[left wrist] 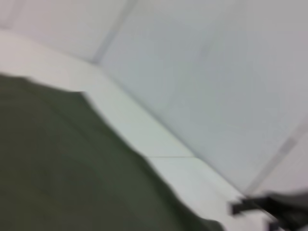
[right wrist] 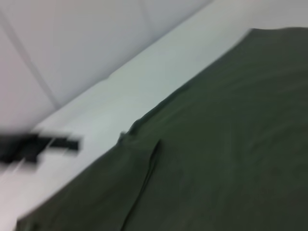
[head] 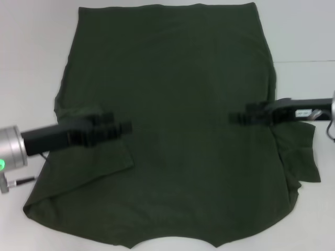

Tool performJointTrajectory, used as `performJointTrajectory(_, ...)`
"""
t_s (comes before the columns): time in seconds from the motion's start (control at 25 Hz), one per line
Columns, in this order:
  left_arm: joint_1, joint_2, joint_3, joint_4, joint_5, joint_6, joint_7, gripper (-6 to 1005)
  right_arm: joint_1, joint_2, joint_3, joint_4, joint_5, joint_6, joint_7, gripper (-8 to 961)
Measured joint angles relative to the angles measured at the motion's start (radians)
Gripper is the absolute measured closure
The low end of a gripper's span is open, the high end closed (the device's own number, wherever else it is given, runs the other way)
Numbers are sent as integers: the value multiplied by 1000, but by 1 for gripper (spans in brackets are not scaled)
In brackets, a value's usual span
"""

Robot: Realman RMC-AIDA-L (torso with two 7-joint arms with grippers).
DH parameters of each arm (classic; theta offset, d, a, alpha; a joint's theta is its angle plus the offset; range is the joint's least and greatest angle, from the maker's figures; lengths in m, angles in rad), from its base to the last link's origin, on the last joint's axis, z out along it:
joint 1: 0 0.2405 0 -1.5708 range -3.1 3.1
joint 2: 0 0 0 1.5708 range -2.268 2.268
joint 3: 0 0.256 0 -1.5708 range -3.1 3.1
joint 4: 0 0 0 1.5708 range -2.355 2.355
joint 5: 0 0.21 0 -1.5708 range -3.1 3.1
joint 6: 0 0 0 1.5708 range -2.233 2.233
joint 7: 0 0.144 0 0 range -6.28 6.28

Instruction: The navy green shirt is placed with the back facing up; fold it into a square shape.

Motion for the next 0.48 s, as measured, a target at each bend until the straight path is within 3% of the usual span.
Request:
performJointTrajectory(0.2,30,-15,7,-3,1,97,155,135,-1,-52,0,-37,-5,-44,290,65)
performJointTrajectory(0.24,32,-18,9,-3,4,109,180,135,-6,-78,1,-44,-8,-73,393,65)
performJointTrajectory(0.28,33,-22,11,-3,8,120,209,135,-6,-78,1,-44,-8,-73,393,66)
performJointTrajectory(0.36,38,-25,14,-3,11,137,253,135,-11,-105,5,-45,-17,-109,498,66)
performJointTrajectory(0.48,43,-26,15,-3,10,172,302,134,-16,-127,26,-45,-53,-148,588,66)
